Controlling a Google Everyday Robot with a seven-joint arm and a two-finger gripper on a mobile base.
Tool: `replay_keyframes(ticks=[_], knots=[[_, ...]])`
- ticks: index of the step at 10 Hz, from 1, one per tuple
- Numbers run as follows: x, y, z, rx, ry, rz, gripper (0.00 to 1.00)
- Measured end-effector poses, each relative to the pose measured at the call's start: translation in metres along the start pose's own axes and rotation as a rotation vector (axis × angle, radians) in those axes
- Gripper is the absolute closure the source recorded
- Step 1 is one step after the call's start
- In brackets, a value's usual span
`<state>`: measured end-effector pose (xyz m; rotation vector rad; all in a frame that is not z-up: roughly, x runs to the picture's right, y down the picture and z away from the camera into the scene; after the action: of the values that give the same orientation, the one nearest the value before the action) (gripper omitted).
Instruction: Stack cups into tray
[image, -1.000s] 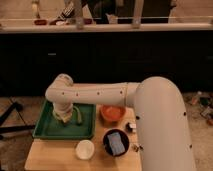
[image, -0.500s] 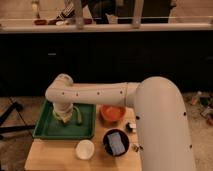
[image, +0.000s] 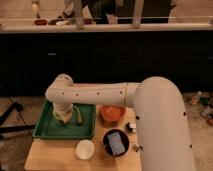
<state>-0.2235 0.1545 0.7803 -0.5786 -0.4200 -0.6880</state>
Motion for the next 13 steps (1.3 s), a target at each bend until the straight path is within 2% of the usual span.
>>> replay_keyframes(ticks=[1, 4, 5, 13], knots=[[0.0, 0.0, 0.0, 0.0, 0.0, 0.0, 0.49], [0.0, 0.0, 0.0, 0.0, 0.0, 0.0, 0.23], [0.0, 0.0, -0.0001, 0.0, 0.0, 0.0, 0.2], [0.0, -0.0001, -0.0001, 0.0, 0.0, 0.0, 0.2]])
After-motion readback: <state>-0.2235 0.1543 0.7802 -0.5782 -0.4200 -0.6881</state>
